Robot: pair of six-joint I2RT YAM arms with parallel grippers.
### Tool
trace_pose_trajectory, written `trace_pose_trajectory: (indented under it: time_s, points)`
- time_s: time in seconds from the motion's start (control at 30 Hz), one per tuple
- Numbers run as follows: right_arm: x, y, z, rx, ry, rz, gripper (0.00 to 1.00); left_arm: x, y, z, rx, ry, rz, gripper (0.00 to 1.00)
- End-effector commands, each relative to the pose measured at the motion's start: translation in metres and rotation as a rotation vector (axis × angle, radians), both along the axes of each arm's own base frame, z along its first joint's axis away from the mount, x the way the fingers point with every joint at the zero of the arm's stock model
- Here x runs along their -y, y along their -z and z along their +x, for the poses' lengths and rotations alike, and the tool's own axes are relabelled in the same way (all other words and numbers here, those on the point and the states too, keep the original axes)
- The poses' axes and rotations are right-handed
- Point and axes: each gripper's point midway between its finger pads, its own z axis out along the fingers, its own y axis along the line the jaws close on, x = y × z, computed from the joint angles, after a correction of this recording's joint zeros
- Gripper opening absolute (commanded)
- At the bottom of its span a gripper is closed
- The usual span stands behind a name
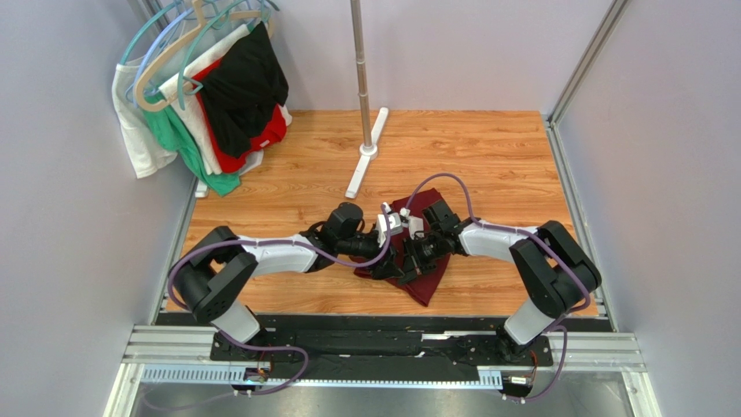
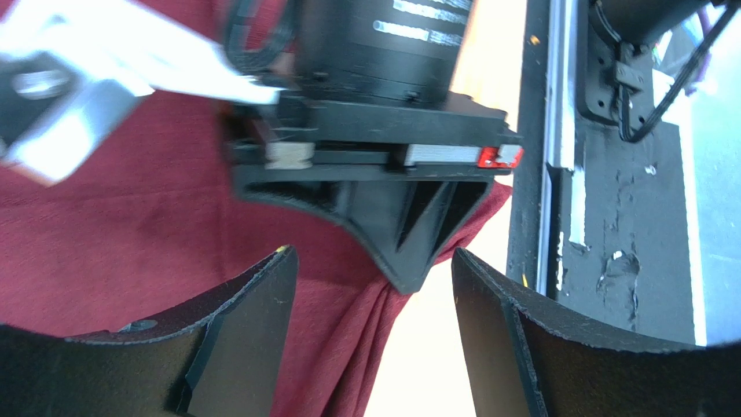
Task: Fold the napkin, place the utensils inside, and roll it up
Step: Roll the napkin at the center of the board.
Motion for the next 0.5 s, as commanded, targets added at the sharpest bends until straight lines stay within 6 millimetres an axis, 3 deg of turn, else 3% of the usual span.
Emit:
trace_pose_trajectory:
  time_s: [0.0,0.2,0.47]
  points:
    - [-0.006,-0.014,0.007,-0.02,-0.043,0.085,0.0,0.01,-0.002,-0.009,0.029,0.104,-0.003,0.74]
    - [-0.002,-0.017,0.016,-0.055,-0.039,0.112,0.0,0.002,0.022,-0.028,-0.016,0.136,0.08,0.73]
    - [0.001,-0.016,0.016,-0.076,-0.045,0.124,0.0,0.002,0.04,-0.017,0.06,0.056,0.161,0.73]
